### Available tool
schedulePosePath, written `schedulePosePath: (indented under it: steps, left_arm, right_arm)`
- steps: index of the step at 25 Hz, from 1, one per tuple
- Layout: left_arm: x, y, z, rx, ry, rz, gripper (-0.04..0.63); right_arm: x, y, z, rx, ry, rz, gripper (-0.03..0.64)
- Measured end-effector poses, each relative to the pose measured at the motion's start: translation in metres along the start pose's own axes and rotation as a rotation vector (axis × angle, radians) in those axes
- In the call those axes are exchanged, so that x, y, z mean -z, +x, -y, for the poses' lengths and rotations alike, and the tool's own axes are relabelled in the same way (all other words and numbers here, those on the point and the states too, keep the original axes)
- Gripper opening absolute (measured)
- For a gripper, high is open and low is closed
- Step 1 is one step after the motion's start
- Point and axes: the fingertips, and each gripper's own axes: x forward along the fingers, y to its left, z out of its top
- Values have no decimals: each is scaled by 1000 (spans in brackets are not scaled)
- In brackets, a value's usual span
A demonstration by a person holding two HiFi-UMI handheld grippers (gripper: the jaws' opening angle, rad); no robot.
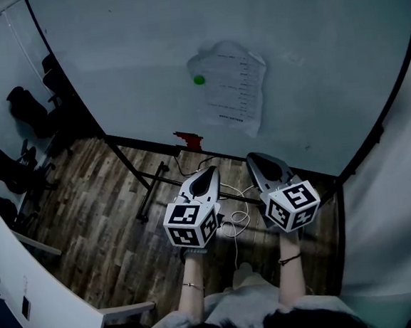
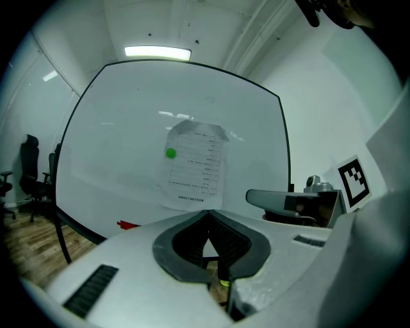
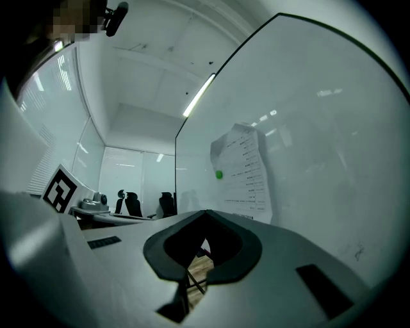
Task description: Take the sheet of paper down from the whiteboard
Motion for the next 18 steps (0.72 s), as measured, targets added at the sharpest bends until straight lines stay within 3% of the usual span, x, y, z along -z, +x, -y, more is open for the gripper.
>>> schedulePosePath:
  steps: [10, 18]
  left_arm:
    - [-18, 41, -24, -61, -6, 36, 5]
    - [-37, 66, -23, -63, 21, 88, 5]
  right_arm:
    - [-21, 34, 35, -33, -43, 21, 0]
    - [-41, 43, 59, -34, -94, 52, 2]
